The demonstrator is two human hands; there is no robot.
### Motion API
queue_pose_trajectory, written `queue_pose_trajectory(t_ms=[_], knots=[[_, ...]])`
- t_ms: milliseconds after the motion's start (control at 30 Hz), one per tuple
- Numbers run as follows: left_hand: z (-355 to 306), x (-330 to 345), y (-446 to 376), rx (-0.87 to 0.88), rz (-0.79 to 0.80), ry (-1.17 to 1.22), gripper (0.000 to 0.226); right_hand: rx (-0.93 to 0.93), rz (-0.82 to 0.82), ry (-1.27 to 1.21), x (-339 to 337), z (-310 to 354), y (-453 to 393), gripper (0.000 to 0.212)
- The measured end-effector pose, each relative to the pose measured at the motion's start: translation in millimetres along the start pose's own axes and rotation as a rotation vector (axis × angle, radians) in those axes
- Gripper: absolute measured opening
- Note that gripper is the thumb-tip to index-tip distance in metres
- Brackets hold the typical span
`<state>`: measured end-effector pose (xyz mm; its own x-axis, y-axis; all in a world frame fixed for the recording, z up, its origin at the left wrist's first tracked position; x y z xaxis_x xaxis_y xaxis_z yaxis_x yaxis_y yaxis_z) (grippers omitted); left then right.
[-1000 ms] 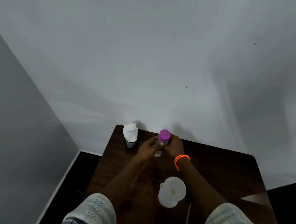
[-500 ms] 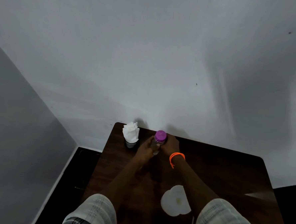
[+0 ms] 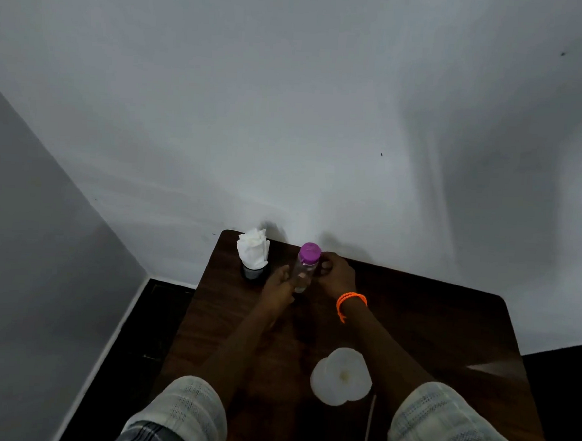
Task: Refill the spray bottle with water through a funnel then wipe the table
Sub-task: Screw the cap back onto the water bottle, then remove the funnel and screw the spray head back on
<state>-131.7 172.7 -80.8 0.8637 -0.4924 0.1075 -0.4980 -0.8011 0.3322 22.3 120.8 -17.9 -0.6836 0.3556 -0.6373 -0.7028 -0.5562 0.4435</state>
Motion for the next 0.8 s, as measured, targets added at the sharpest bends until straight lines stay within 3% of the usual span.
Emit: queue_pose_trajectory(t_ms=[100,267,367,433,600,667,800], knots=[[1.1,2.2,17.8,-0.029,0.021,-0.025,0.029,0.059,0.018,0.029,-12.0,-20.6,2.6,0.068],[7.0,15.1,53.8,-0.105,0.032,0.068,0.005,0.086,0.004,-0.009,-41.4,-52.3,22.8,0.047],[13.4,23.9,80.6,-0.147,0.044,0.087,0.011,0.086,0.015,-0.071,-55.0,-72.4,42.0,0.032],[21.8,26.7,96.8,-0.16,0.058,0.064,0.026,0.066,0.013,-0.08,-63.6,-86.6,57.8,0.025],[35.0,25.8,123.6,-0.165,0.066,0.005,0.052,-0.089,-0.033,0.047,-85.0,-109.7,100.4,0.018],[35.5,29.0,133.9,-0.146,0.086,0.001,0.045,-0.096,-0.013,0.047,-88.3,-118.0,115.0,0.016],[34.8,31.9,147.8,-0.088,0.138,-0.018,0.01,-0.042,0.054,-0.05,-87.6,-137.1,130.0,0.004]])
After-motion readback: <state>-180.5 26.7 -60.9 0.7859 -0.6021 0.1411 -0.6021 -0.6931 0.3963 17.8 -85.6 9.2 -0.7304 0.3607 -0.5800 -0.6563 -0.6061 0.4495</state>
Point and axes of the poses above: each hand's wrist, its own y-axis away from the middle knuckle, its own x-axis out of the palm, z = x × y, the point moved 8 cm from there along -y, towards the middle knuckle, and after that the axes turned 15 degrees about x, right-handed, at the moved point
